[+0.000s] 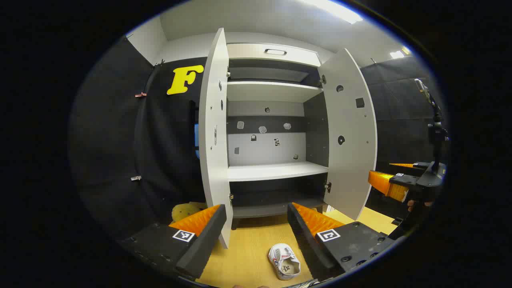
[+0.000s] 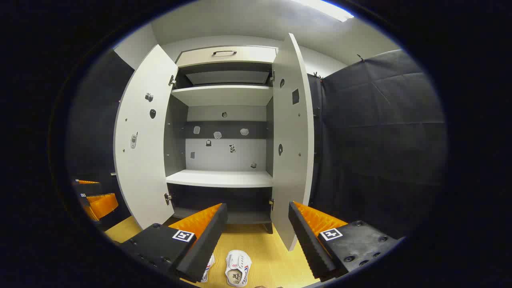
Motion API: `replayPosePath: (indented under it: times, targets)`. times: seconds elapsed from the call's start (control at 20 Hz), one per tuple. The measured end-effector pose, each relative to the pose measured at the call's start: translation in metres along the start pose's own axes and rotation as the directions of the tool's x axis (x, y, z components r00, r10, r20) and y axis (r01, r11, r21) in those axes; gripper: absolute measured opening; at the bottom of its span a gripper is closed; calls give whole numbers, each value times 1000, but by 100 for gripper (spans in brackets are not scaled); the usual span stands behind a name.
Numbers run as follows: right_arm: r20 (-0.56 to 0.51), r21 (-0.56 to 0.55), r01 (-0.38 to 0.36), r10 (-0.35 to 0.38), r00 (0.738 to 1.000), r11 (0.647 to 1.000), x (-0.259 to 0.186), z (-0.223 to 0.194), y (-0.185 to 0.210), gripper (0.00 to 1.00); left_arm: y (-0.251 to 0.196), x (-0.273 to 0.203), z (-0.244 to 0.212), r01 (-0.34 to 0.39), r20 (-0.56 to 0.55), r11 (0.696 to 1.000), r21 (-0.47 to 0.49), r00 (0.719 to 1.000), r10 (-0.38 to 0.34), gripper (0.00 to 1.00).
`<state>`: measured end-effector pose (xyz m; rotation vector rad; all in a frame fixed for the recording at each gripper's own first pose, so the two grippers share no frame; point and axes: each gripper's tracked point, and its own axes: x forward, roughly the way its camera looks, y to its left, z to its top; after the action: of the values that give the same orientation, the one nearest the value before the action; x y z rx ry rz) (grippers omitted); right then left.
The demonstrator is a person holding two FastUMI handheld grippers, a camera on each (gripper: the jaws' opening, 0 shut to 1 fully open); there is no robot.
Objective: Grab one shoe with the right hand and put it into the shoe cabinet, grab the other shoe with the left hand and put it into the shoe cabinet; then close the right door with the right hand and the left door with the left hand.
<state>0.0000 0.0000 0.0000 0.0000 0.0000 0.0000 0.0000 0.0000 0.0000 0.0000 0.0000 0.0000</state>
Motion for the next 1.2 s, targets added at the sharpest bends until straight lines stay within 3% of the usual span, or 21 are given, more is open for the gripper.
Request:
replayPosePath:
  times: [0.6, 0.95, 1.2]
  targets:
    - [-65, -11, -84, 84, 994, 996, 21, -15, 0, 98, -15, 15, 1, -43, -39, 999, -5, 998, 43, 95]
    - [-135, 18, -226, 226, 965, 974, 41, -34, 2, 98, -29, 22, 9, -128, -67, 991, -33, 990, 125, 95]
    - [-196, 14, -282, 279, 940, 959, 51, -60, 16, 98, -27, 30, 1, -166, -81, 986, -19, 983, 164, 95]
